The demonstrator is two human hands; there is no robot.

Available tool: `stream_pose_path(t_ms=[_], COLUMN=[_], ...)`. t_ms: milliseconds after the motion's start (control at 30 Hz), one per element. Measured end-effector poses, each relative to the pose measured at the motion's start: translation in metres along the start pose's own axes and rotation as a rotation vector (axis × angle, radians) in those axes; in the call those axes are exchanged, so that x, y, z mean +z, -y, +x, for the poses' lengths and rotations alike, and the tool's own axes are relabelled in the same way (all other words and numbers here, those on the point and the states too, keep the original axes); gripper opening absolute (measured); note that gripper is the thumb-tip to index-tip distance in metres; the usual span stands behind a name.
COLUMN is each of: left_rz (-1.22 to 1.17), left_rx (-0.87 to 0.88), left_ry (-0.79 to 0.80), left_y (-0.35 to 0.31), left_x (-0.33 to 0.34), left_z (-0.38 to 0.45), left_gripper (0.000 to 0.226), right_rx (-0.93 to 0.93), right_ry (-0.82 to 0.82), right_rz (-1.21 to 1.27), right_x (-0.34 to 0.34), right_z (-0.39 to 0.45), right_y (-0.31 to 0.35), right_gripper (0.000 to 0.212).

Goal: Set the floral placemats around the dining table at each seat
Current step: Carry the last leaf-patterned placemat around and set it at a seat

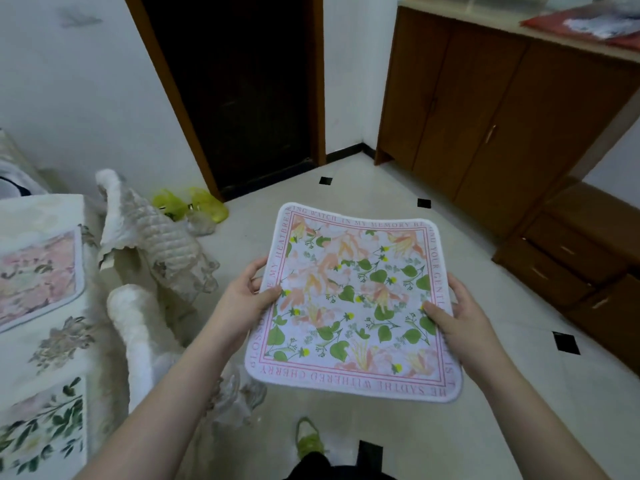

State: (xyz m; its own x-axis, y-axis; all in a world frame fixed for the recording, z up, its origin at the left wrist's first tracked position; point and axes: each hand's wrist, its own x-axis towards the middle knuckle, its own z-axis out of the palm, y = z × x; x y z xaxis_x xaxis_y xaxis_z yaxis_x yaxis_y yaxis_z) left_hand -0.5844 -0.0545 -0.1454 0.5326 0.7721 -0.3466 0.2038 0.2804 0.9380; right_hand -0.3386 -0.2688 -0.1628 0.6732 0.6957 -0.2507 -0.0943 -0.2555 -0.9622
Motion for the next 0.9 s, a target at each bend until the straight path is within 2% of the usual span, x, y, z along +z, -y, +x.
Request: stream_pose_path(t_ms=[167,433,900], left_rz=[-0.034,-0.081,-0.128], left_rx=[-0.016,-0.023,-0.059], left_ry=[-0.046,-0.113,-0.239], left_y=[-0.018,-0.049,-0.103], left_x=[-0.041,-0.084,-0.061], left_z=[0.055,0.129,0.276], left_gripper=[0.054,0.054,0.052], right_rx=[-0.017,-0.032,-0.022], right_ry=[0.042,0.091,0.198], right_rz=[-0.085,-0.091,-0.120], right_x=[0.048,0.103,0.118], right_z=[0.065,0.148,0.343], right_y=[0.023,0.052,0.091], right_gripper=[0.052,0.053,0.051])
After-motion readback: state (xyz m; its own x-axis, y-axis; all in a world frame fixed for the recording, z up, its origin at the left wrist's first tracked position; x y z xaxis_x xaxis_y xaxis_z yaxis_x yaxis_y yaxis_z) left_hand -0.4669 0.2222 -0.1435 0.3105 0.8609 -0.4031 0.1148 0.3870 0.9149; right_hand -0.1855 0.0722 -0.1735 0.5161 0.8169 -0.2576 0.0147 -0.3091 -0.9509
